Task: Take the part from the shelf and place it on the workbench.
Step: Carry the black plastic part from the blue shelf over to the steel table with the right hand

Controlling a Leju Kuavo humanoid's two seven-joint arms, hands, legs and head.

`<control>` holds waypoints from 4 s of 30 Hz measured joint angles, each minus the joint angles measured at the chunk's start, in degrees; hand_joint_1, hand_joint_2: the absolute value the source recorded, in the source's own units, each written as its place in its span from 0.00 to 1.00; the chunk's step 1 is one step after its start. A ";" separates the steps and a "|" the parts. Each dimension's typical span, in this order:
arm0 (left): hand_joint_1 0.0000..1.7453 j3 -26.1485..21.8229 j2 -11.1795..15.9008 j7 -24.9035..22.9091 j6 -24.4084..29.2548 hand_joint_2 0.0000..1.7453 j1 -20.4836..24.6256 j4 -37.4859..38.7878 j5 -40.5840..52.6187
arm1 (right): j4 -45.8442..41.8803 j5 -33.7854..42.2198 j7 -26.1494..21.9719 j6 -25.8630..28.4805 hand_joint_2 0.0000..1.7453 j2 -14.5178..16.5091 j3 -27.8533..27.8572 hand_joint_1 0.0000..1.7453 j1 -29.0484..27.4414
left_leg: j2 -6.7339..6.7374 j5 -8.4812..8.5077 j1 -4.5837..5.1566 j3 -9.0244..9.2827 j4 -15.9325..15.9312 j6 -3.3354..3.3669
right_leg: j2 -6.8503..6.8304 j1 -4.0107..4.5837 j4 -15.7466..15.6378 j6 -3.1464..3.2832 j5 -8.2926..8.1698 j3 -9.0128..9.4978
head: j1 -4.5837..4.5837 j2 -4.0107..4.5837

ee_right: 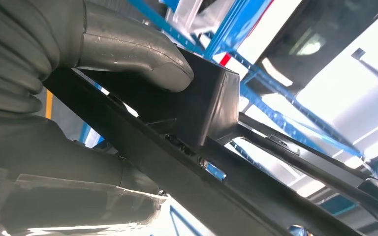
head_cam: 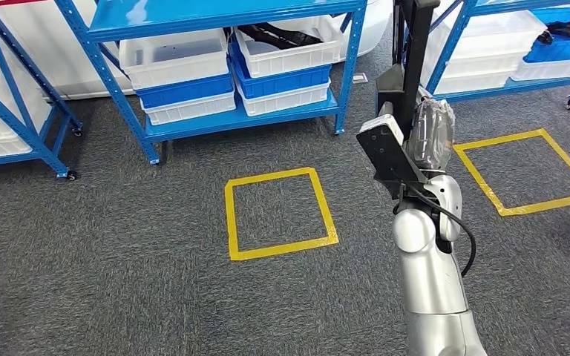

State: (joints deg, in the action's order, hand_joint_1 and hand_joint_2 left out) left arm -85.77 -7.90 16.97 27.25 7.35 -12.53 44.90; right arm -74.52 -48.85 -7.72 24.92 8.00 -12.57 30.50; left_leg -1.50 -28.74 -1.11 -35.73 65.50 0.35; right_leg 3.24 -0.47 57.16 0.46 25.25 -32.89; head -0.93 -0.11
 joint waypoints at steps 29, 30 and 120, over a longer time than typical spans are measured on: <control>0.00 0.18 0.12 -3.32 1.07 0.00 0.20 0.42 1.64 | -2.75 -8.66 7.70 8.92 1.00 -1.68 3.63 1.00 -3.74 | 1.13 -3.72 -0.03 -2.43 5.43 0.02 | -0.36 -0.13 -0.32 -0.39 -0.81 -1.01 | -0.22 0.00; 0.00 0.23 0.11 -3.88 1.29 0.00 0.13 0.46 1.89 | -3.52 -9.69 8.83 11.39 1.00 -2.37 5.06 1.00 -4.99 | 0.32 -1.57 -0.04 -0.38 1.46 0.39 | 0.14 -0.09 -0.31 -0.43 -0.83 -0.95 | -0.20 0.00; 0.00 2.64 -2.43 -5.93 6.01 0.00 0.66 0.90 -0.11 | -11.75 -31.39 -4.45 15.15 1.00 5.05 26.76 1.00 -9.23 | 1.47 -5.99 0.66 -2.99 7.78 0.36 | -0.29 -0.56 -0.99 -1.16 -1.45 -1.08 | -0.24 0.00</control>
State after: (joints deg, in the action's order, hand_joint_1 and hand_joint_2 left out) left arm -83.12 -10.32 11.04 33.26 8.01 -11.63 44.79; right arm -86.27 -80.24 -12.16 40.06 13.05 14.19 21.28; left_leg -0.03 -34.73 -0.45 -38.72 73.27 0.71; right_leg 2.95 -1.03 56.17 -0.70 23.80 -33.96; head -1.16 -0.11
